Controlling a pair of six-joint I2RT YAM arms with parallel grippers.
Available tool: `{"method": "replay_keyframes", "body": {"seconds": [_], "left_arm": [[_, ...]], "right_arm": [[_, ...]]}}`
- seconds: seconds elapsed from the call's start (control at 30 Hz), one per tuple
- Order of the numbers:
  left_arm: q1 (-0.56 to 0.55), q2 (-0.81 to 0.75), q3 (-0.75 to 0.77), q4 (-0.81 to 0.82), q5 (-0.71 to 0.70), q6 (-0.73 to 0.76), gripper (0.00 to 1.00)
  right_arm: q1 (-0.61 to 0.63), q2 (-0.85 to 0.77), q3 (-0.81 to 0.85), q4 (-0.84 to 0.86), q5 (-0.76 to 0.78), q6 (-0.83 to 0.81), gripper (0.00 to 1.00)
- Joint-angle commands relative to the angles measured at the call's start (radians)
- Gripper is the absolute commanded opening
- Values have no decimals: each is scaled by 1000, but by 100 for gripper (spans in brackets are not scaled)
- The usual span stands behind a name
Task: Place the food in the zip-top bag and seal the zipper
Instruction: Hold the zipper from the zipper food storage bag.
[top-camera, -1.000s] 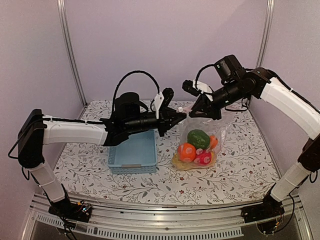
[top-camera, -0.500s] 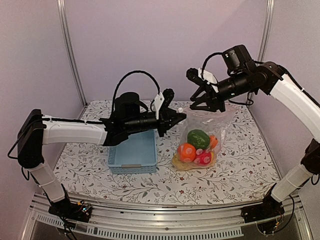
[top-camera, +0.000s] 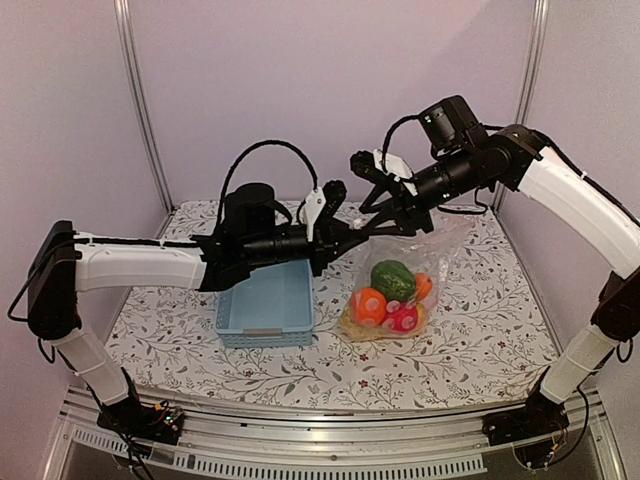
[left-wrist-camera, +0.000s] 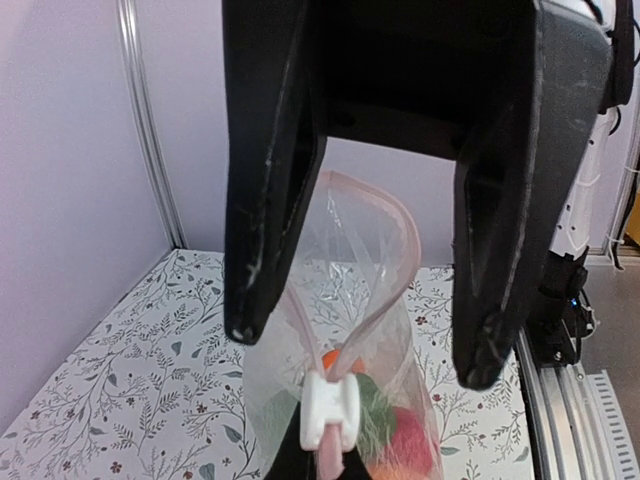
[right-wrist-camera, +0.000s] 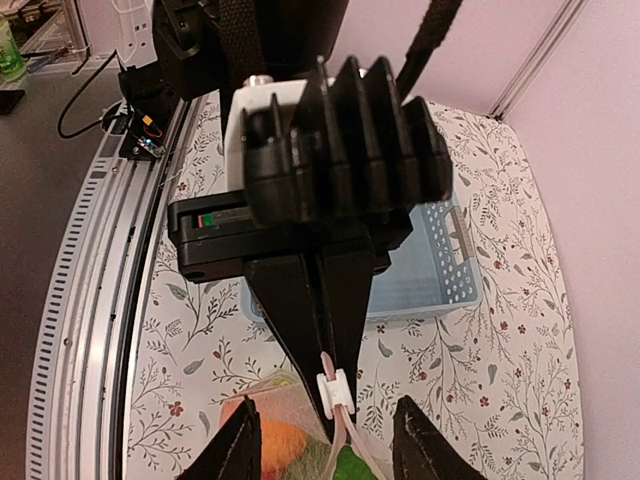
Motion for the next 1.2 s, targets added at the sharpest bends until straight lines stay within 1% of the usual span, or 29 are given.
{"method": "replay_keyframes", "body": {"seconds": [0.0, 0.07, 0.3, 0.43, 0.7, 1.07, 1.17], "left_arm": [[-8, -36, -16, -4, 17, 18, 0], [-7, -39, -21, 1, 21, 19, 0], [-7, -46, -40, 41, 34, 1, 0], [-8, -48, -42, 39, 35, 1, 0], [-7, -50, -42, 39, 37, 2, 0], [-7, -54, -47, 38, 35, 1, 0], [-8, -54, -45, 39, 35, 2, 0]], "right_arm": [[20, 20, 25, -5, -18, -28, 44], [21, 26, 25, 1, -18, -30, 43], [26, 39, 25, 11, -20, -34, 33], [27, 44, 25, 14, -15, -30, 31], [32, 49, 24, 11, -9, -35, 18], [34, 62, 24, 1, 5, -40, 16], [34, 62, 24, -1, 13, -44, 11]]}}
